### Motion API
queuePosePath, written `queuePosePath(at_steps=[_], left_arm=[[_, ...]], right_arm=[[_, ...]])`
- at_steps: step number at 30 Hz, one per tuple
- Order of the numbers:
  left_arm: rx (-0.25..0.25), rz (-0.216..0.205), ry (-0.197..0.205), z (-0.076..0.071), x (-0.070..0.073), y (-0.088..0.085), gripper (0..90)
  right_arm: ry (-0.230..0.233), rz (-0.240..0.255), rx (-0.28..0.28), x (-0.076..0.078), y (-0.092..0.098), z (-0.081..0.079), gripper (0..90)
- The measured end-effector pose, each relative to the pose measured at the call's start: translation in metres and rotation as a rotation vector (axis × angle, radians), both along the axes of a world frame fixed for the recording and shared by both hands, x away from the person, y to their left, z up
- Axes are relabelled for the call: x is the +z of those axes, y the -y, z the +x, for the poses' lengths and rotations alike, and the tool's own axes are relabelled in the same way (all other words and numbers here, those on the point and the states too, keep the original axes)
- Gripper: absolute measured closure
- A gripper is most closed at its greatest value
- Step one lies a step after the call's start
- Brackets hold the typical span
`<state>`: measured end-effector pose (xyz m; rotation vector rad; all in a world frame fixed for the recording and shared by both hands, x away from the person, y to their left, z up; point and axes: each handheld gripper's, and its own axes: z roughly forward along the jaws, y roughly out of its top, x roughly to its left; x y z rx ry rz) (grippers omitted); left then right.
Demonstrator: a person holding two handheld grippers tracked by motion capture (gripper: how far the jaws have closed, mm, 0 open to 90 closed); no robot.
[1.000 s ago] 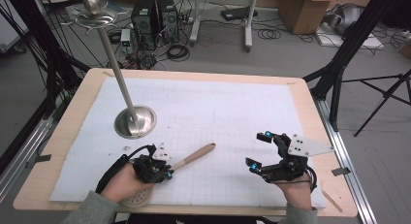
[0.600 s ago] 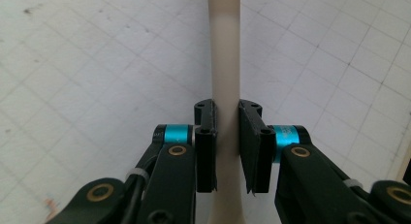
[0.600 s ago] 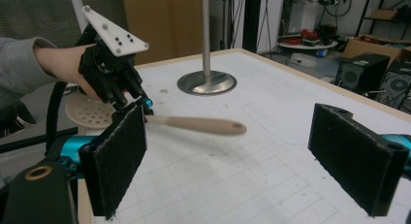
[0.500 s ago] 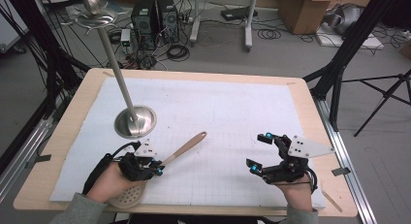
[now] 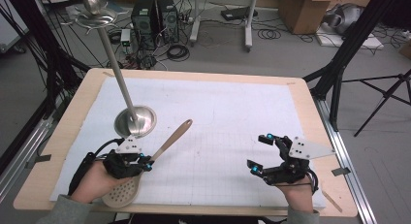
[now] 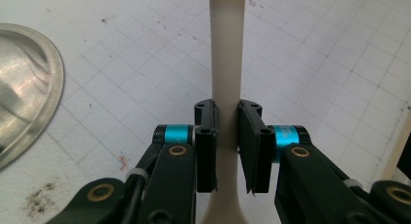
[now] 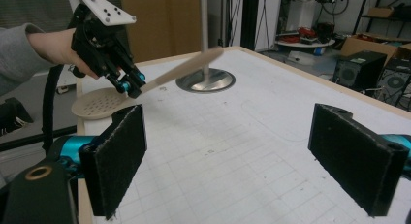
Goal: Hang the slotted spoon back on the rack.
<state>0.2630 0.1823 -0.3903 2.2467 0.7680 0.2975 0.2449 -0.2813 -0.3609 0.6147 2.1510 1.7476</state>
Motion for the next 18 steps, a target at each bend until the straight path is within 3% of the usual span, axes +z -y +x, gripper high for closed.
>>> queuePosePath(at_steps=[18], left_arm=[[0.044,-0.076,0.057,-0.006,0.019,-0.028,77.7]], right_arm=[[-0.003,-0.012,0.0,-0.001,-0.002,-0.001,12.8]])
